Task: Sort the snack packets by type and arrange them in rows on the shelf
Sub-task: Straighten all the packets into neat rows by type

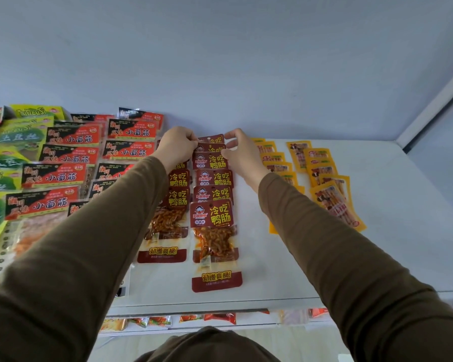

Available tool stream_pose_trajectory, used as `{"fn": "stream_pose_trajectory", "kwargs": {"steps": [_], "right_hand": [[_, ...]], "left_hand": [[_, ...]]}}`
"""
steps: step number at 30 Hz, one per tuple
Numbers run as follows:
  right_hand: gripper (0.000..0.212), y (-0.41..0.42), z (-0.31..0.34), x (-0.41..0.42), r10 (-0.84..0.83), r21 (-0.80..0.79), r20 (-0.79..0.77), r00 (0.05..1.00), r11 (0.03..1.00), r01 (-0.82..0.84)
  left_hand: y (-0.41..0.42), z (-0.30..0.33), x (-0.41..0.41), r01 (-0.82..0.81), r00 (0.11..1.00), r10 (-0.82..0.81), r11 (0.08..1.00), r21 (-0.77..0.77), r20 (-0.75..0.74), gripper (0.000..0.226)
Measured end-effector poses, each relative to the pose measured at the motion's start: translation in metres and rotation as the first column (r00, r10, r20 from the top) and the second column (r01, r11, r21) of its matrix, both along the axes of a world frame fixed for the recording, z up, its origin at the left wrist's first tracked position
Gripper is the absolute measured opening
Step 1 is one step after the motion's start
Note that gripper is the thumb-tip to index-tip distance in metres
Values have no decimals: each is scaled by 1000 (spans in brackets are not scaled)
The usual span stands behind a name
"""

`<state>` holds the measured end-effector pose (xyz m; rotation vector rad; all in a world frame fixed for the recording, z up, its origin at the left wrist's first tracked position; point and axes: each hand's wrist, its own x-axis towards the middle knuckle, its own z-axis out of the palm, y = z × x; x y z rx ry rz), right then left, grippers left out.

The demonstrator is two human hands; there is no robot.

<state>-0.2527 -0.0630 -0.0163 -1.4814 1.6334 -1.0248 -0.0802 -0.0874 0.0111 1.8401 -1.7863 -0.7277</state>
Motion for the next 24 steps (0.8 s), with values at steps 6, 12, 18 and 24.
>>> {"fn": "stream_pose_trajectory", "kwargs": {"steps": [6, 12, 18, 24], "right_hand": [[23, -1, -2, 7, 15, 29, 101, 995, 999, -18], [23, -2, 4, 4, 18, 7, 9, 1000, 1000, -18], [30, 3, 16, -16, -5, -137, -96, 995, 991, -8], [16, 22, 28, -56, -94, -179, -50, 994, 980, 84]], "left_hand": [[-3, -2, 3, -34, 999, 35, 999, -23, 37, 16], [-2, 2, 4, -47, 999, 45, 993, -111, -14, 10], [8, 11, 8, -34, 998, 21, 966, -255, -55, 16], [36, 25, 0, 123, 992, -123, 953, -277, 16, 11]]}}
